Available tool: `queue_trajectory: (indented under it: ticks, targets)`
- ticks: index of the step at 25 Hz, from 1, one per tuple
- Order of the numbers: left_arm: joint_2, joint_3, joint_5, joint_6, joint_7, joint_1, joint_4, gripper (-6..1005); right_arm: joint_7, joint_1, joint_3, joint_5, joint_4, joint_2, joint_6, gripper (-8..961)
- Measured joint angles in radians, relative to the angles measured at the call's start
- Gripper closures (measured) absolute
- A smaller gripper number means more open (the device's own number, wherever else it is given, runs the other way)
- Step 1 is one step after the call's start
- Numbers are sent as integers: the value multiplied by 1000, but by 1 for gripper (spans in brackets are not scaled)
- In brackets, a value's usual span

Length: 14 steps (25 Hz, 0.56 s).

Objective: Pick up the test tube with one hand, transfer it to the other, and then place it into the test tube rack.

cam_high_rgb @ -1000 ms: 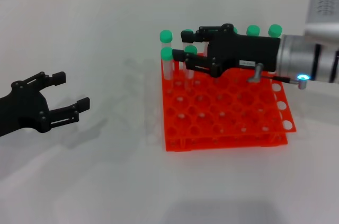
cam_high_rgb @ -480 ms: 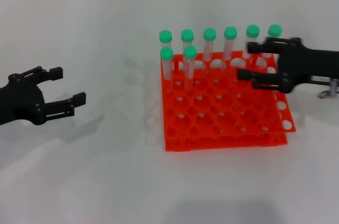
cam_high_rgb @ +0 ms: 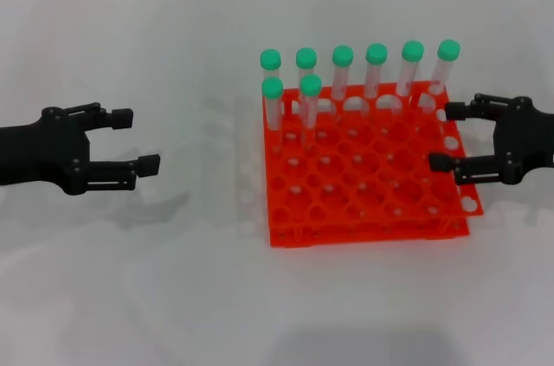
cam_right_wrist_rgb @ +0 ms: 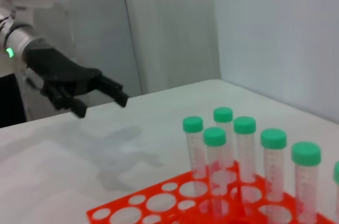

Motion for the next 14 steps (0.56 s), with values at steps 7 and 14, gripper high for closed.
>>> queue_trajectory:
  ticks: [7, 14]
  targets:
    - [35, 0, 63, 77, -7, -96, -67, 117, 12, 1, 1, -51, 5, -3, -35, 68]
    - [29, 2, 116, 93, -27, -126, -69, 117, 15, 1, 2, -65, 6, -2, -36, 68]
